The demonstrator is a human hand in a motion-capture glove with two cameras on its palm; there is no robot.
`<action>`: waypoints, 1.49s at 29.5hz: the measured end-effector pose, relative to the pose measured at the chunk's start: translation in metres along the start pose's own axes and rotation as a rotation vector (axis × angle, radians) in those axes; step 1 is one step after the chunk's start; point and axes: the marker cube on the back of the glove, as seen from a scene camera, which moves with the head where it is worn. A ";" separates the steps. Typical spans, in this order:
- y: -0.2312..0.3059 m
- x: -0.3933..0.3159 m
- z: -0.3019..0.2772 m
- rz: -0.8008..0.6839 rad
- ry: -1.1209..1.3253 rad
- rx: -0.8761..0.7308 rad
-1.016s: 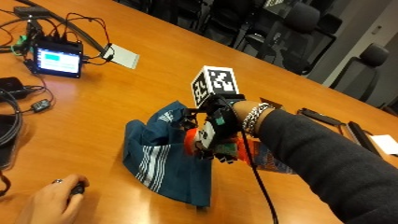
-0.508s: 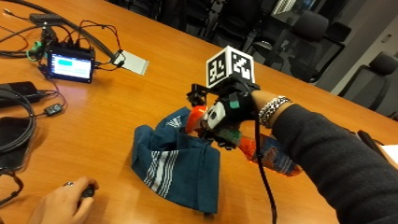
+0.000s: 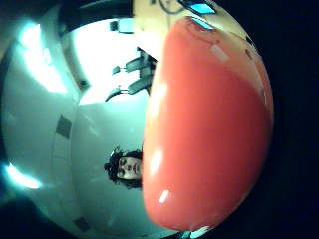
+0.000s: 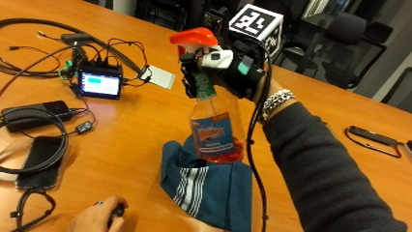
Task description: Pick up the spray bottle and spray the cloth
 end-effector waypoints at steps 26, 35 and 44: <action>-0.039 0.095 0.017 -0.195 -0.102 0.904; -0.030 0.090 -0.001 -0.108 -0.064 0.948; -0.028 0.083 -0.012 -0.127 -0.050 0.955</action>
